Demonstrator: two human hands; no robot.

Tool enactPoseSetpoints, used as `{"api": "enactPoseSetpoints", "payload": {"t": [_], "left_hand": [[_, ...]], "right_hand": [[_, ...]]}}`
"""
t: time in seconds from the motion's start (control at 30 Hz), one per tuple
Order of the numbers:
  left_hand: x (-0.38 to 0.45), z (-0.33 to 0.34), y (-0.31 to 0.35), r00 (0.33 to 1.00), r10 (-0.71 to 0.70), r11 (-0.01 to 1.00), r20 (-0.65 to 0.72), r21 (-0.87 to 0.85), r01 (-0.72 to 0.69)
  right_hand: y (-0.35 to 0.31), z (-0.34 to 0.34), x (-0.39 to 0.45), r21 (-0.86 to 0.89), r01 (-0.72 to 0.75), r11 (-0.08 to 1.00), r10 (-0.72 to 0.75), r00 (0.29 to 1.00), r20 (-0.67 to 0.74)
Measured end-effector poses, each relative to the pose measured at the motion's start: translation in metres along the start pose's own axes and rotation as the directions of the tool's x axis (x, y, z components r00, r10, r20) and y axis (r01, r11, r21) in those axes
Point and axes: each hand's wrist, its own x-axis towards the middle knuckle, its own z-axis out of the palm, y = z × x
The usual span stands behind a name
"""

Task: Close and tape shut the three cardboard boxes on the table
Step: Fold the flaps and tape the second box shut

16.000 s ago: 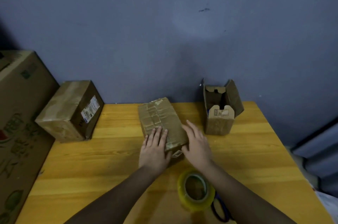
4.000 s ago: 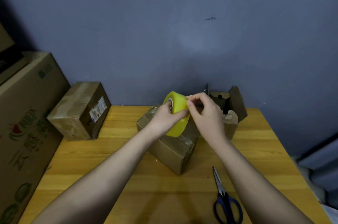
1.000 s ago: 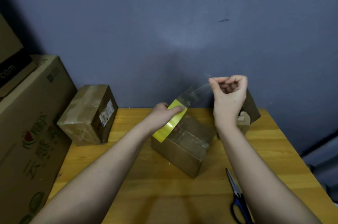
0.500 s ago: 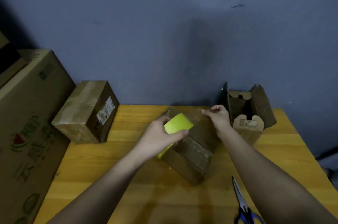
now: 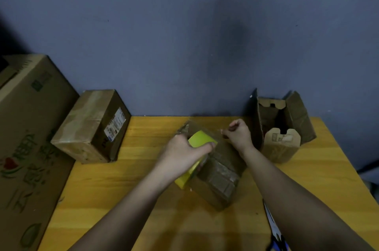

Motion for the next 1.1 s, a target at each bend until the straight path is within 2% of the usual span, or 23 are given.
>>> {"api": "enactPoseSetpoints", "payload": {"t": [0.17, 0.33, 0.47, 0.6, 0.63, 0.67, 0.73, 0.77, 0.83, 0.97, 1.1], "left_hand": [[0.001, 0.002, -0.007, 1.000, -0.004, 0.999, 0.025, 0.047, 0.003], [0.002, 0.001, -0.010, 1.000, 0.006, 0.999, -0.003, 0.037, -0.005], [0.000, 0.002, -0.011, 1.000, 0.000, 1.000, -0.026, 0.012, 0.000], [-0.002, 0.005, -0.014, 0.998, -0.015, 0.999, -0.056, -0.039, 0.013], [-0.002, 0.005, -0.013, 0.998, -0.015, 0.999, -0.062, -0.042, 0.012], [-0.002, 0.005, -0.013, 0.998, -0.014, 0.999, -0.066, -0.038, 0.012], [-0.001, 0.005, -0.012, 0.999, -0.017, 1.000, -0.051, -0.024, 0.016], [0.000, 0.005, -0.011, 0.999, -0.017, 1.000, -0.041, -0.012, 0.017], [0.000, 0.003, -0.010, 0.999, -0.014, 1.000, -0.034, 0.014, 0.014], [-0.003, -0.001, -0.010, 1.000, 0.000, 0.999, 0.004, -0.032, 0.000], [-0.010, -0.015, -0.012, 0.986, -0.031, 0.943, 0.161, -0.323, 0.083]], "right_hand": [[0.003, 0.001, 0.004, -0.072, 0.006, 0.997, -0.005, 1.000, 0.024], [0.002, 0.002, 0.007, -0.082, -0.101, 0.992, 0.111, 0.985, 0.135], [-0.006, -0.003, 0.007, -0.124, -0.277, 0.953, 0.302, 0.905, 0.300], [-0.014, -0.009, -0.001, -0.252, -0.343, 0.905, 0.418, 0.827, 0.376], [-0.011, -0.009, 0.000, -0.281, -0.322, 0.904, 0.410, 0.841, 0.354], [-0.007, -0.007, 0.004, -0.326, -0.266, 0.907, 0.364, 0.884, 0.293], [-0.005, -0.004, 0.008, -0.401, -0.101, 0.911, 0.155, 0.983, 0.103], [-0.008, -0.003, 0.005, -0.416, -0.010, 0.909, 0.028, 0.999, 0.037], [-0.014, 0.000, -0.006, -0.442, 0.139, 0.886, -0.136, 0.990, 0.037], [-0.010, 0.008, -0.036, -0.656, 0.165, 0.736, -0.106, 0.986, 0.129], [0.000, 0.010, -0.038, -0.692, 0.173, 0.701, -0.061, 0.981, 0.183]]}}
